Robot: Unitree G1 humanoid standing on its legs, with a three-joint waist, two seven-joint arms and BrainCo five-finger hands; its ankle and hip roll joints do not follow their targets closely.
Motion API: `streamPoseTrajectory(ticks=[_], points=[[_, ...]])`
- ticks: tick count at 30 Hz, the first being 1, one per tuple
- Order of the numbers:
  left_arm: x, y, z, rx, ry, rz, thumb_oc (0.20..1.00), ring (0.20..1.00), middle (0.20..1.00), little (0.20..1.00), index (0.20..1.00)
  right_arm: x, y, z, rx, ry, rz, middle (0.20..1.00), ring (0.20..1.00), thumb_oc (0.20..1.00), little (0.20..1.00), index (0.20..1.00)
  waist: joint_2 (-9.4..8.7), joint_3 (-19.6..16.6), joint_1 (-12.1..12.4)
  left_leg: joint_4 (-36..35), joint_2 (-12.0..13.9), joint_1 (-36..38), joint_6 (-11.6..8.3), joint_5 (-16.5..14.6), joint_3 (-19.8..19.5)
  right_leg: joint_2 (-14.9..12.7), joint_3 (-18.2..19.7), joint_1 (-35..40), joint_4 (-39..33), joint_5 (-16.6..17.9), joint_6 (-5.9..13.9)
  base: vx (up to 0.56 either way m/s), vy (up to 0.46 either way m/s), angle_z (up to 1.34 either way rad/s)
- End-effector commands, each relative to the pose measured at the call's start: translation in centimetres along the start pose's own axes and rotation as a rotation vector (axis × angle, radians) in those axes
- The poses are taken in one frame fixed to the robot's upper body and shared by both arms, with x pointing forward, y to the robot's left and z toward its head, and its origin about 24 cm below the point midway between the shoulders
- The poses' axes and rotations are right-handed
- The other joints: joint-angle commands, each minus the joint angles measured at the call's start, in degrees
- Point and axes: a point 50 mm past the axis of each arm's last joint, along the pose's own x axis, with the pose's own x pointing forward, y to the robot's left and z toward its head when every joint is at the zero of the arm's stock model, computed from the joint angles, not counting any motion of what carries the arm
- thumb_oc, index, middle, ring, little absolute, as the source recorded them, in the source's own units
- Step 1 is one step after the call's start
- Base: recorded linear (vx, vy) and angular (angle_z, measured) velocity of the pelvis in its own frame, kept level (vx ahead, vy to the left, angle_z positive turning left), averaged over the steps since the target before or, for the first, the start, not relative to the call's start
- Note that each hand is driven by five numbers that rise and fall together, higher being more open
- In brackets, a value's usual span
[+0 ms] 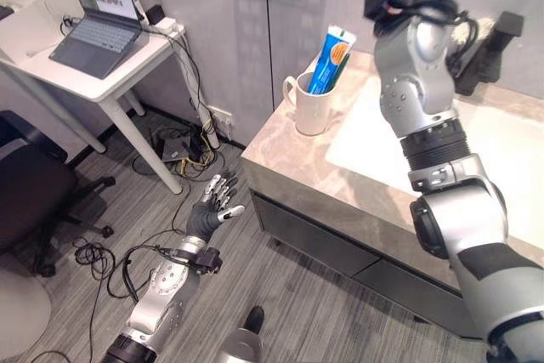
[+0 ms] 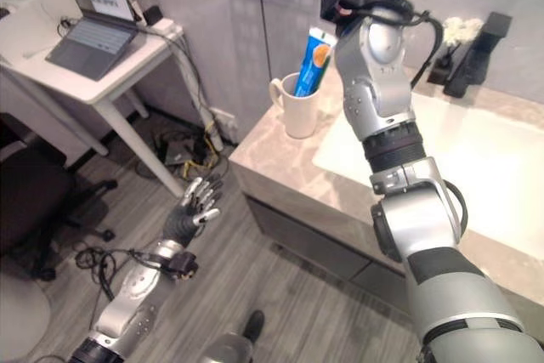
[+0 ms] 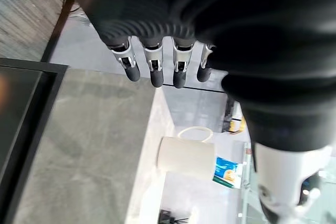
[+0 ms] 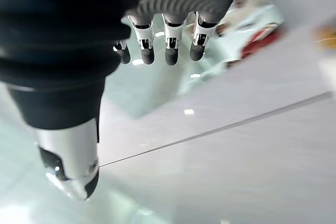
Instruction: Put brush and paste in cup on sink, flatten towel.
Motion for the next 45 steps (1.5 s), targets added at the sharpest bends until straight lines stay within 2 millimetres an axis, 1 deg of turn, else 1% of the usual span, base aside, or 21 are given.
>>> streamPoseTrajectory(ticks=[1,3,7,8,9,12,13,14,15,19,22,24,26,28,29,32,35,36,38,42,45], points=[[-0.1,0.6,1.0,0.055,-0.057,0.007,1.000,1.000,1.000,1.000,1.000,0.7,1.9,2.8,-0.013,-0.153,0.068,1.000,1.000,1.000,1.000,1.000,-4.66,-4.54,-0.60,0.85,1.29,-1.15,-2.16,-6.27,-0.64,-2.64,2.16,4.27,2.01,-8.77,2.28,0.00,0.000,0.00],[-0.2,0.8,0.9,0.052,-0.054,0.025,1.000,1.000,1.000,1.000,1.000,0.7,1.6,3.0,-0.020,-0.164,0.067,1.000,1.000,1.000,1.000,1.000,-4.65,-4.86,-0.97,0.85,1.43,-0.61,-2.24,-6.33,-0.47,-2.56,2.27,4.63,1.99,-8.88,2.17,0.00,0.005,-0.09],[-1.5,3.2,2.0,0.086,-0.110,0.178,1.000,1.000,1.000,1.000,1.000,-1.7,-1.6,3.7,-0.081,-0.198,0.041,1.000,1.000,1.000,1.000,1.000,-4.20,-5.97,-3.91,1.66,2.19,2.34,-2.02,-7.59,0.96,-2.03,3.89,6.22,1.52,-9.36,1.67,0.01,0.039,-0.19],[-2.3,4.6,2.9,0.137,-0.150,0.262,1.000,1.000,1.000,1.000,1.000,-3.4,-3.3,3.5,-0.112,-0.181,0.026,1.000,1.000,1.000,1.000,1.000,-3.97,-5.83,-5.32,3.71,2.32,2.86,-1.70,-8.89,1.76,-1.97,5.05,6.69,1.48,-9.69,1.50,0.01,0.068,-0.38],[-2.4,4.6,2.9,0.140,-0.146,0.264,1.000,1.000,1.000,1.000,1.000,-3.5,-3.4,3.4,-0.111,-0.177,0.024,1.000,1.000,1.000,1.000,1.000,-4.07,-5.96,-5.31,4.06,2.28,2.79,-1.67,-9.11,1.81,-2.01,5.12,6.74,1.49,-9.68,1.52,0.01,0.051,-0.37],[-3.9,7.0,4.8,0.245,-0.220,0.416,1.000,1.000,1.000,1.000,1.000,-7.4,-6.4,2.5,-0.190,-0.104,0.000,1.000,1.000,1.000,1.000,1.000,-3.52,-4.57,-7.02,11.42,1.54,2.24,-0.65,-12.80,2.97,-2.86,7.43,7.02,2.34,-10.14,1.50,-0.03,0.122,-0.38],[-5.0,8.4,6.2,0.336,-0.270,0.518,1.000,1.000,1.000,1.000,1.000,-10.5,-9.4,2.3,-0.337,-0.030,-0.039,1.000,1.000,1.000,1.000,1.000,-2.70,-4.13,-8.61,13.11,0.94,3.67,0.03,-15.36,3.60,-3.90,8.76,7.53,3.18,-10.08,2.00,0.02,0.257,-0.63],[-5.4,8.8,6.7,0.383,-0.284,0.545,1.000,1.000,1.000,1.000,1.000,-11.8,-11.0,2.5,-0.409,0.004,-0.068,1.000,1.000,1.000,1.000,1.000,-2.68,-4.38,-9.32,13.35,0.47,4.25,0.57,-16.18,4.01,-4.70,9.14,7.53,3.68,-9.72,2.32,0.01,0.229,-0.58],[-5.4,8.7,6.7,0.384,-0.283,0.544,1.000,1.000,1.000,1.000,1.000,-11.8,-11.0,2.6,-0.411,0.005,-0.070,1.000,1.000,1.000,1.000,1.000,-2.84,-4.49,-9.24,13.30,0.26,4.10,0.70,-15.92,4.03,-4.90,9.16,7.37,3.65,-9.49,2.37,0.01,0.172,-0.38],[-6.7,10.6,8.6,0.557,-0.323,0.673,1.000,1.000,1.000,1.000,1.000,-16.6,-16.2,3.2,-0.594,0.145,-0.219,1.000,1.000,1.000,1.000,1.000,-3.31,-5.10,-12.64,13.06,-3.13,5.37,3.12,-17.37,6.23,-9.11,12.24,3.47,8.08,-5.75,4.68,-0.02,0.251,-0.28],[-6.9,11.3,9.3,0.590,-0.344,0.715,1.000,1.000,1.000,1.000,1.000,-17.9,-16.9,3.1,-0.625,0.181,-0.248,1.000,1.000,1.000,1.000,1.000,-3.03,-4.14,-13.07,13.52,-3.62,5.12,4.30,-17.56,7.70,-9.60,12.90,-1.28,13.54,-6.74,4.35,-0.15,0.201,-0.28],[-7.1,11.6,9.7,0.607,-0.349,0.736,1.000,1.000,1.000,1.000,1.000,-19.7,-18.1,3.1,-0.676,0.238,-0.291,1.000,1.000,1.000,1.000,1.000,-2.64,-2.83,-13.86,13.65,-4.24,4.67,5.49,-17.07,9.39,-6.55,14.10,-5.09,21.07,-10.65,2.27,-0.20,0.240,-0.58],[-7.4,12.0,9.8,0.600,-0.352,0.763,1.000,1.000,1.000,1.000,1.000,-21.1,-18.5,3.4,-0.696,0.266,-0.314,1.000,1.000,1.000,1.000,1.000,-2.69,-2.14,-14.79,12.57,-5.40,4.48,7.35,-15.92,10.05,0.32,16.29,-8.22,26.13,-14.12,0.33,-0.14,0.170,-0.55],[-7.9,12.4,9.7,0.605,-0.341,0.792,1.000,1.000,1.000,1.000,1.000,-22.2,-18.9,3.4,-0.706,0.290,-0.339,1.000,1.000,1.000,1.000,1.000,-2.93,-2.65,-15.03,10.74,-6.17,4.61,8.19,-14.89,11.39,4.06,14.10,-8.77,25.83,-16.36,-1.76,-0.08,0.049,-0.56],[-8.1,12.6,9.5,0.615,-0.326,0.814,1.000,1.000,1.000,1.000,1.000,-23.0,-19.1,3.0,-0.729,0.313,-0.359,1.000,1.000,1.000,1.000,1.000,-3.50,-2.73,-15.02,10.42,-6.48,4.54,8.19,-14.46,11.88,6.03,13.93,-8.37,24.82,-17.32,-3.16,-0.05,-0.018,-0.51],[-8.2,12.5,9.1,0.596,-0.327,0.830,1.000,1.000,1.000,1.000,1.000,-25.3,-20.3,3.6,-0.775,0.377,-0.416,1.000,1.000,1.000,1.000,1.000,-4.76,-2.62,-16.72,9.81,-7.00,5.49,7.69,-14.68,11.57,9.26,20.79,-9.03,22.99,-18.32,-4.42,0.09,-0.059,-0.21],[-7.9,12.5,9.1,0.574,-0.342,0.837,1.000,1.000,1.000,1.000,1.000,-25.6,-20.6,3.7,-0.787,0.385,-0.430,1.000,1.000,1.000,1.000,1.000,-4.84,-2.64,-16.69,10.84,-7.11,4.88,6.95,-14.78,11.86,9.25,19.74,-7.07,19.08,-16.61,-5.12,0.07,-0.091,0.30],[-7.7,12.4,8.9,0.560,-0.335,0.825,1.000,1.000,1.000,1.000,1.000,-26.1,-21.1,4.2,-0.808,0.396,-0.452,1.000,1.000,1.000,1.000,1.000,-5.03,-1.66,-17.03,18.61,-6.57,2.94,5.69,-16.95,11.08,10.22,20.23,-4.84,16.25,-16.46,-5.60,0.06,-0.130,0.00],[-7.9,12.5,8.4,0.533,-0.321,0.834,1.000,1.000,1.000,1.000,1.000,-25.9,-21.3,4.5,-0.815,0.387,-0.458,1.000,1.000,1.000,1.000,1.000,-4.28,-0.03,-16.70,28.21,-5.13,-1.66,4.42,-17.05,10.16,11.00,19.87,-0.61,11.82,-16.05,-6.80,0.05,-0.104,0.08],[-7.8,12.8,8.7,0.547,-0.336,0.856,1.000,1.000,1.000,1.000,1.000,-25.7,-21.2,3.5,-0.776,0.388,-0.464,1.000,1.000,1.000,1.000,1.000,-4.44,0.33,-15.41,17.72,-1.98,-7.84,0.69,-8.32,2.50,10.59,22.09,1.31,10.02,-16.93,-5.77,0.10,0.083,0.02],[-7.8,12.8,9.0,0.543,-0.352,0.865,1.000,1.000,1.000,1.000,1.000,-25.6,-21.3,3.2,-0.768,0.390,-0.467,1.000,1.000,1.000,1.000,1.000,-4.13,0.17,-15.37,13.88,0.83,-7.48,-1.35,-5.50,-0.56,9.90,23.21,2.05,10.64,-17.81,-5.17,0.10,0.165,-0.35]])
